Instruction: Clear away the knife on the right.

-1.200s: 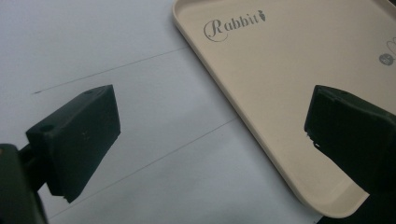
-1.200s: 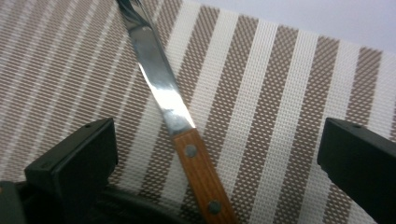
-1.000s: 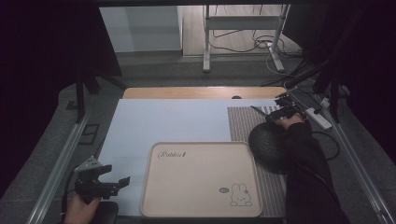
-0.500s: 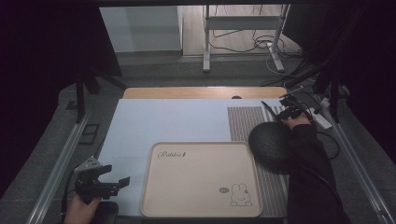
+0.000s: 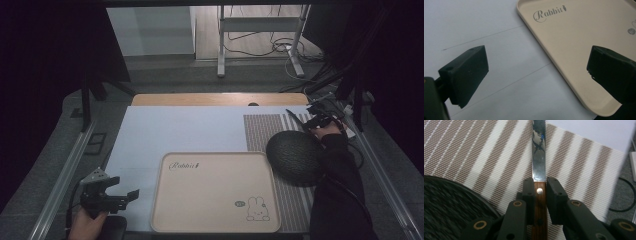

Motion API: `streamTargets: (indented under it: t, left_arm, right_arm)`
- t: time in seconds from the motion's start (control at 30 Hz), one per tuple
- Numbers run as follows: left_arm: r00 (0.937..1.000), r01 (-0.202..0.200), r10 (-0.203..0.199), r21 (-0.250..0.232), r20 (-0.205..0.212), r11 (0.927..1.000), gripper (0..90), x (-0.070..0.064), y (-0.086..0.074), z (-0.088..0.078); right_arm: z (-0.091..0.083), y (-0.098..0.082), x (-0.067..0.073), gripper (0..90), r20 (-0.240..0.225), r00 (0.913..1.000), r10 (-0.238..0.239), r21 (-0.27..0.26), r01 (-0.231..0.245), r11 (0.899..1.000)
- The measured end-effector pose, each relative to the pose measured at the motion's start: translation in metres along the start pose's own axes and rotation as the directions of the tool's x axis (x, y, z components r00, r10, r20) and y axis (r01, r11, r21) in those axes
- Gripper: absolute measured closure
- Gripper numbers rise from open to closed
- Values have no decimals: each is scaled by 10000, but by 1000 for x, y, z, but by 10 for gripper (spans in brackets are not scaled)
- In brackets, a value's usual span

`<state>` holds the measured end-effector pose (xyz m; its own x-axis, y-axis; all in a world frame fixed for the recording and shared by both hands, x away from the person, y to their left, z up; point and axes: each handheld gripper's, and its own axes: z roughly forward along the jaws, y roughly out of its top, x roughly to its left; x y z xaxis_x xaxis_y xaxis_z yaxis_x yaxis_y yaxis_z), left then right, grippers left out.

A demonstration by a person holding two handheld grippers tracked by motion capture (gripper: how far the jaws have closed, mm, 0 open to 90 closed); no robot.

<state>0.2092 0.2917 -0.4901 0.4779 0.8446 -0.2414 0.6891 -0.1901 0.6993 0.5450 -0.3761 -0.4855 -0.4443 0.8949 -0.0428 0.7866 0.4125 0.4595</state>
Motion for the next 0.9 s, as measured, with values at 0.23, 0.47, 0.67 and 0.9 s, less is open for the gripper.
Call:
streamTargets:
  t: [0.23, 0.47, 0.67, 0.9]
  left_arm:
    - [10000, 8, -8, 6, -7, 10000, 38, 0, 0, 0]
    - [10000, 54, -54, 21, -20, 10000, 38, 0, 0, 1]
    - [10000, 38, -38, 23, -23, 10000, 38, 0, 0, 1]
    - [10000, 19, -19, 15, -20, 10000, 38, 0, 0, 0]
  right_arm:
    - [-18, -7, -10, 778, -2, 9995, 327, -350, -327, 9989]
    - [-28, -5, 7, 777, -271, 9995, 129, -427, -141, 9990]
    - [-27, -7, 24, 777, -462, 9989, -59, -370, 42, 9993]
    - [-29, -9, 41, 777, -717, 9973, -150, -384, 123, 9992]
